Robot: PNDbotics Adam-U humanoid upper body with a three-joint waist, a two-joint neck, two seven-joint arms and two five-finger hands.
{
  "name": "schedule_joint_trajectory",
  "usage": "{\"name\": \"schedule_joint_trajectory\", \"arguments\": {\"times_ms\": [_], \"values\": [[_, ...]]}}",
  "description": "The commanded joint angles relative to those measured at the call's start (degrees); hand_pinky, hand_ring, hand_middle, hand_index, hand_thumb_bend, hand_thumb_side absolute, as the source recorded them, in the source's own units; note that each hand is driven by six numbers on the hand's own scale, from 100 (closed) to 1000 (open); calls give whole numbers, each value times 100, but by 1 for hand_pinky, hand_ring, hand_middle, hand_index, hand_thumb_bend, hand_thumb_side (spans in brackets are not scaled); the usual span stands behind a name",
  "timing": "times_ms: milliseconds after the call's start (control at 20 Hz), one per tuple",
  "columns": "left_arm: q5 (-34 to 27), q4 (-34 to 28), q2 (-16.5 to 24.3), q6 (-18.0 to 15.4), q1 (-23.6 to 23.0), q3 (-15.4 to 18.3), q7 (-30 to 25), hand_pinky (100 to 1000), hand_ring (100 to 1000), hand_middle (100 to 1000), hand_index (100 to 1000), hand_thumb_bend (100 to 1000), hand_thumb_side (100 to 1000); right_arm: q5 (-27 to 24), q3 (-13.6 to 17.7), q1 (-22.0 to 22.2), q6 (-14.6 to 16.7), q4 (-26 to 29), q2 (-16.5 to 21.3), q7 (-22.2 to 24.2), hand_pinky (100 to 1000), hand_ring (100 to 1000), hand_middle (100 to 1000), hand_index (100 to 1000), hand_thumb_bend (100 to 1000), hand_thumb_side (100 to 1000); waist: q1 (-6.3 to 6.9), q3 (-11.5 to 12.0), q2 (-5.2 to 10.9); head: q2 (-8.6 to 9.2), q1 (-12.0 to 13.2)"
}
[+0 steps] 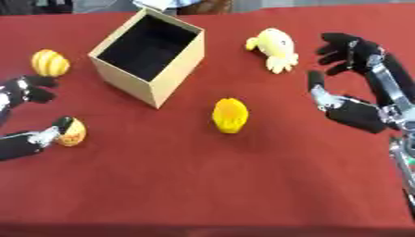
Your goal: Pick up objects on the table and place them in the box.
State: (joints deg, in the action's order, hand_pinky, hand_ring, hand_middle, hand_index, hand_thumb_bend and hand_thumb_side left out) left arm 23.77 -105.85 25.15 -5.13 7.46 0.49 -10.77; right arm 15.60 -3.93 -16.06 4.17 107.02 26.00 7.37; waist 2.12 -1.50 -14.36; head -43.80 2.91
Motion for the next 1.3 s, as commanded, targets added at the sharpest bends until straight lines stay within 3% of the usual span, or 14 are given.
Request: {"name": "schedule_joint_trajectory", "arguments": {"times_ms": [50,350,650,1300], "values": [[267,111,585,158,211,-119,-266,765,749,772,885,464,258,49,24,-24,5,49,140,20,644,721,714,890,139,311,54,-6,146,-31,17],[911,307,1445,185,450,-321,-909,783,758,788,895,472,206,47,21,-21,11,51,128,37,645,722,714,891,136,313,24,-24,147,-31,224],[1347,518,1692,122,538,-405,-1456,794,760,788,891,474,174,50,17,-22,15,53,140,49,646,722,714,892,133,314,30,-41,140,-31,333],[1229,811,1931,-73,668,-679,-1836,763,687,717,846,498,159,43,9,-18,22,51,157,64,647,722,715,893,126,318,51,-65,157,-31,297]]}}
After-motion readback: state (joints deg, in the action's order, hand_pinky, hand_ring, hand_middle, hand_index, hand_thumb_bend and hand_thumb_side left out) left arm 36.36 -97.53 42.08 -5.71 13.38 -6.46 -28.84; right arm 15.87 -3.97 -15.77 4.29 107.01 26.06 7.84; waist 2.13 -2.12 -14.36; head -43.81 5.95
